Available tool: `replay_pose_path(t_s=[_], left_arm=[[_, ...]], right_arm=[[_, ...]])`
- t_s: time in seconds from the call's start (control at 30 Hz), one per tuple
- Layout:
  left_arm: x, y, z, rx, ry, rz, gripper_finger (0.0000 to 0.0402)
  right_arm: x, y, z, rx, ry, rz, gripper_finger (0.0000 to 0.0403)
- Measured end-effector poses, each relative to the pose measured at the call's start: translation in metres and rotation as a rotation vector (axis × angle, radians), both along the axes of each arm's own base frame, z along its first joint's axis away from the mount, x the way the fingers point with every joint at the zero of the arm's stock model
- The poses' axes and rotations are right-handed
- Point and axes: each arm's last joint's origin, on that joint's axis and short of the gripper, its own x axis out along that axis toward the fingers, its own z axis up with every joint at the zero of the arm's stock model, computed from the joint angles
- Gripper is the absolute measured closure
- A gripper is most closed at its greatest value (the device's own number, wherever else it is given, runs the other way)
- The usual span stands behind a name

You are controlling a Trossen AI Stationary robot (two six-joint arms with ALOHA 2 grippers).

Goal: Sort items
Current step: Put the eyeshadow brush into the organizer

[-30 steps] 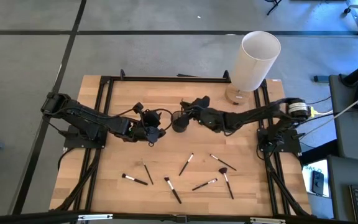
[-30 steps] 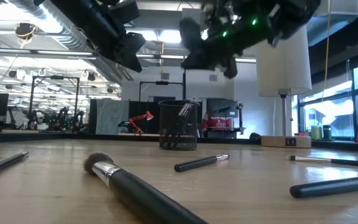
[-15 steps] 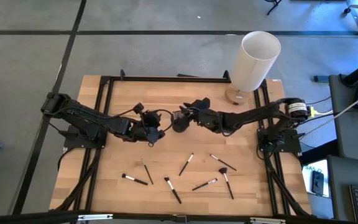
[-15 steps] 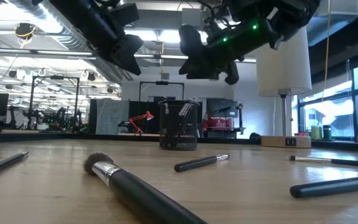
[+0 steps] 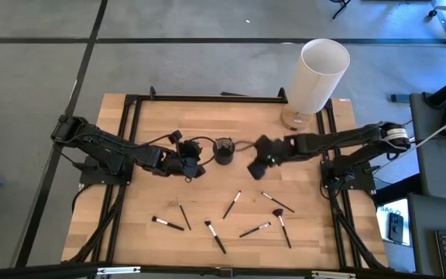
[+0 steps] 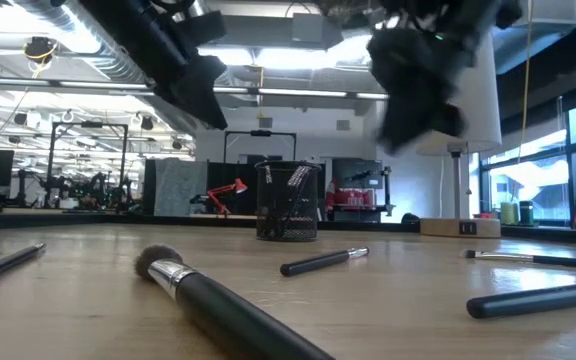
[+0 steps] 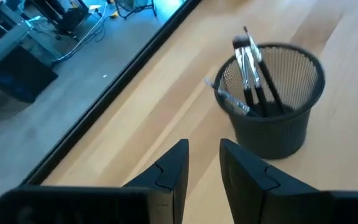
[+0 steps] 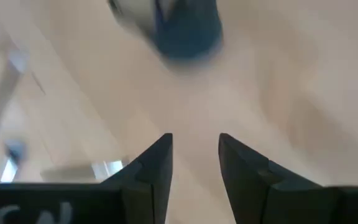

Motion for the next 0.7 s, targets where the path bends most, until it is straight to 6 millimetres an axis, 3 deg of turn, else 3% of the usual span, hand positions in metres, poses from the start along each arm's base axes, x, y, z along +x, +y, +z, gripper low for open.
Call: replay_pose_path(t_s=[0.13,0.37,0.7], left_arm=[[0.005,0.0,0.004,-0.05,-0.082,-0.006,0.0316],[0.009,-0.002,0.006,-0.071,-0.118,-0.036,0.0316],[0.01,-0.002,0.007,-0.076,-0.138,-0.033,0.0316]], right_arm=[[-0.006,0.026,-0.023,0.103,0.202,0.015,0.0289],[-0.007,0.069,-0.046,0.181,0.325,0.124,0.0306],[0.0,0.078,-0.082,0.133,0.459,0.15,0.0306]])
